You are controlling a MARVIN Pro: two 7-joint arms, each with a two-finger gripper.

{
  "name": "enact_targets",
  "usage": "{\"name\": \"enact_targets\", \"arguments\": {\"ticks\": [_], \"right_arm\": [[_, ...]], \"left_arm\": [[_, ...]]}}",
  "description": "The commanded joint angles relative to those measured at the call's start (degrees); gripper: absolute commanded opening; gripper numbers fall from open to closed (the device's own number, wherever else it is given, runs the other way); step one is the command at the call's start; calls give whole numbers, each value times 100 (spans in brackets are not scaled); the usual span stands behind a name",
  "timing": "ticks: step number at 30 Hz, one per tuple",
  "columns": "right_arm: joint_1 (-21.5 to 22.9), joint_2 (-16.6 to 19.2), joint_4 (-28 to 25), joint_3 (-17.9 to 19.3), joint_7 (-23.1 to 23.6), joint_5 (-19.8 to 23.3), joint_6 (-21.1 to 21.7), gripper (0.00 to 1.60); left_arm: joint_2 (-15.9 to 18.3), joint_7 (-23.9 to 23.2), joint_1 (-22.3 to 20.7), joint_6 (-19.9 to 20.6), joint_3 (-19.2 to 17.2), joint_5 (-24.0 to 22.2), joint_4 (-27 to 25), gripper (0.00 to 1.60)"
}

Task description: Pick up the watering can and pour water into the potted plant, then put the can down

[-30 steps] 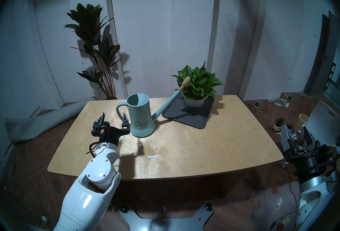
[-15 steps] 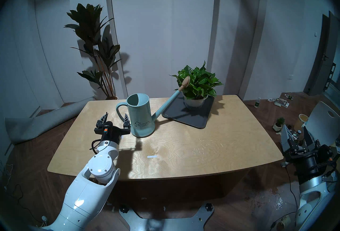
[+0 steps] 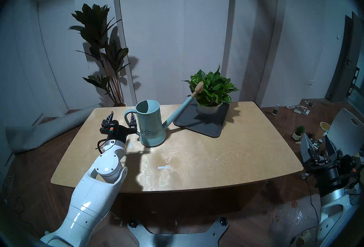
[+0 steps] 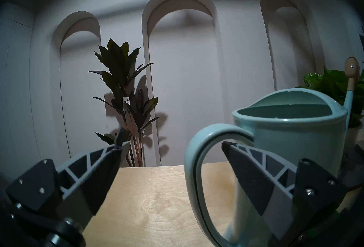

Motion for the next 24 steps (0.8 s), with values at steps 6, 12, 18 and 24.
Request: {"name": "enact_targets", "arguments": {"ticks": [6,12,18,24], "right_arm": [[-8,3,-108,3,12,-13,-9,160],[-9,3,-109,3,11,-14,-9,160],[-10,2,-111,3,10,-15,-8,160],[-10,2,-111,3,10,-15,-8,160]], "left_arm": [[174,-319,-239,-90,-120,-183,-138,160],[348,-586,-107,30,-189,-371,-249,160],[547,-950,-8,55,-231,-552,-250,160],[544,-1202,-224,40,-194,-676,-34,160]]}}
